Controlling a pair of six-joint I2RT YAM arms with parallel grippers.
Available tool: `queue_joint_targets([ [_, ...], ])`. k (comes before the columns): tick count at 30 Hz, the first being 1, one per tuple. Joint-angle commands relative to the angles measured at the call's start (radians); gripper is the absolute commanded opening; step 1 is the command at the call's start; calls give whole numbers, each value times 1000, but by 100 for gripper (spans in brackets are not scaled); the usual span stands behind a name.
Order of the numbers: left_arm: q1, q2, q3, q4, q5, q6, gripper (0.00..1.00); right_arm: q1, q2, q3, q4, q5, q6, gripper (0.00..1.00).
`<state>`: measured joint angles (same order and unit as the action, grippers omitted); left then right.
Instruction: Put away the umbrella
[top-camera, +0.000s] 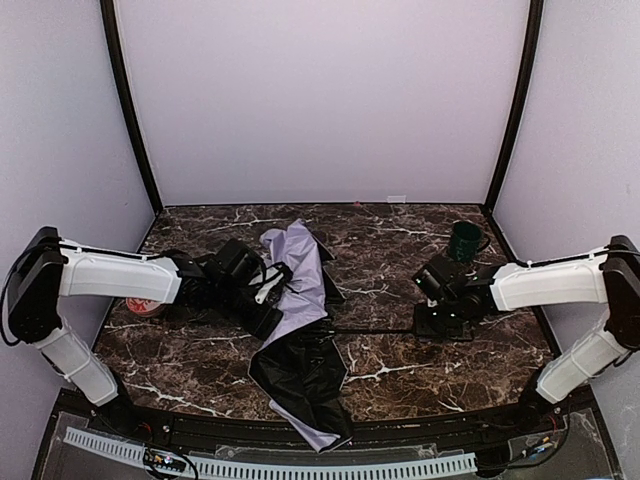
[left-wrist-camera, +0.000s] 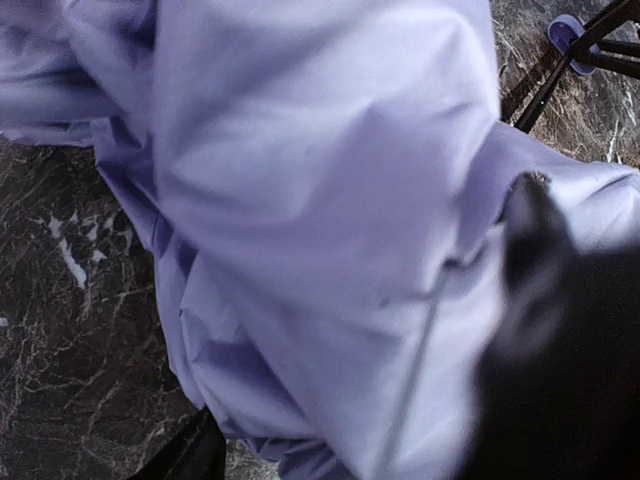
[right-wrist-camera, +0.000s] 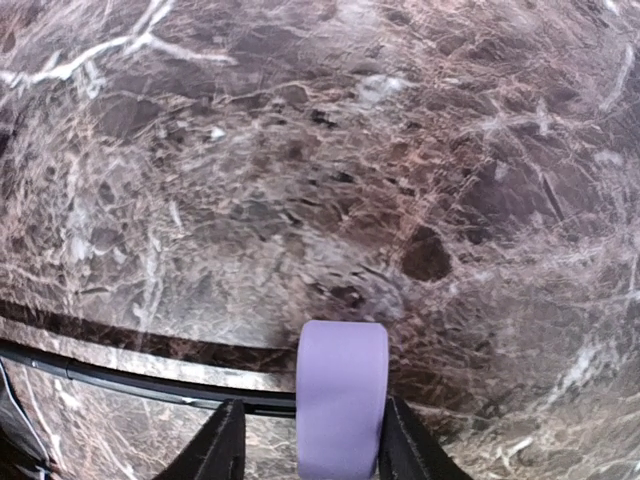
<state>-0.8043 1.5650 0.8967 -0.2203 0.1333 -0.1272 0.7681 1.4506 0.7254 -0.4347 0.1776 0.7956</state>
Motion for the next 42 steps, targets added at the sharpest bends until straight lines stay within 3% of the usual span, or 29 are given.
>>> queue_joint_targets([
  [1, -40, 33, 41, 68, 73, 29, 65, 9, 33, 5, 120, -78, -22, 38],
  [11, -81, 137, 71, 129, 147, 2, 64, 133, 190, 127, 269, -157, -73, 36],
  [19, -121, 107, 115, 143, 135, 8, 64, 237, 288, 263, 334, -229, -75, 37],
  [26, -121, 117, 127, 135, 131, 23, 64, 260, 301, 280, 434, -303, -53, 38],
  [42, -128, 95, 132, 146, 110, 49, 64, 327, 337, 414, 379, -295, -126, 42],
])
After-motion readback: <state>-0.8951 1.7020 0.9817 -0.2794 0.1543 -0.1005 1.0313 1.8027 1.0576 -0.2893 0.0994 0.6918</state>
